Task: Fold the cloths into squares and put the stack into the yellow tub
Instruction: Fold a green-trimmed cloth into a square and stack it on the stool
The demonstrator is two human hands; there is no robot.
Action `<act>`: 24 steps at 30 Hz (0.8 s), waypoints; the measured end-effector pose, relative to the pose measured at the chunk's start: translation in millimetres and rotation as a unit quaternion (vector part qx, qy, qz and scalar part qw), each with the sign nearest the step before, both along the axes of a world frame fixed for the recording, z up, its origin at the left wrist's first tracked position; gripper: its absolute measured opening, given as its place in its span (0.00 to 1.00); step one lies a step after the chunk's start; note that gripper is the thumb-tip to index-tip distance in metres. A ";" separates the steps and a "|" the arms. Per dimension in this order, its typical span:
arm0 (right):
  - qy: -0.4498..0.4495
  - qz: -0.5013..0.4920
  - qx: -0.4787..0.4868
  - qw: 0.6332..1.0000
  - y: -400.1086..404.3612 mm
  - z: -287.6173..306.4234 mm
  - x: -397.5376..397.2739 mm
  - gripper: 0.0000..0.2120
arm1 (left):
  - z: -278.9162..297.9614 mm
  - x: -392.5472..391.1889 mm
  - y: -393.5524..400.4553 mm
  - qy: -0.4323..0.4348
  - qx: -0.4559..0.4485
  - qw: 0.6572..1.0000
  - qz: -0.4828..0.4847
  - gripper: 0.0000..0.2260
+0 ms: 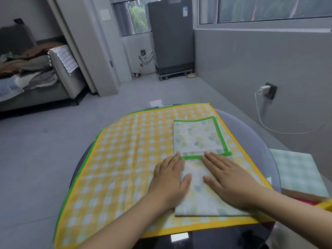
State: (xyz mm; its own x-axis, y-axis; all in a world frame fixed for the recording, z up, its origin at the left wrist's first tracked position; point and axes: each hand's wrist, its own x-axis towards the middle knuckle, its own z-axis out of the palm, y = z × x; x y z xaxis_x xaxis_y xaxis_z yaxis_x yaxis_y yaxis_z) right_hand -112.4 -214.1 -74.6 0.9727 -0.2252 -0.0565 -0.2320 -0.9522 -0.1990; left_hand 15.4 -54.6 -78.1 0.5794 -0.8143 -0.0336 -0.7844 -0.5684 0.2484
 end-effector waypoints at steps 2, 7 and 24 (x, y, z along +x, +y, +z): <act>0.004 -0.018 -0.003 1.000 -9.4 -1.2 -3.3 0.55 | -1.8 1.8 2.6 -0.003 0.007 1.000 -0.009 0.28; -0.002 -0.050 -0.020 0.999 -9.3 3.4 -6.3 0.58 | -1.1 2.0 3.6 0.001 0.016 1.000 -0.017 0.26; -0.190 -0.362 0.267 0.873 -49.7 16.5 38.4 0.19 | 22.1 28.7 -53.3 0.120 -0.167 0.963 0.173 0.12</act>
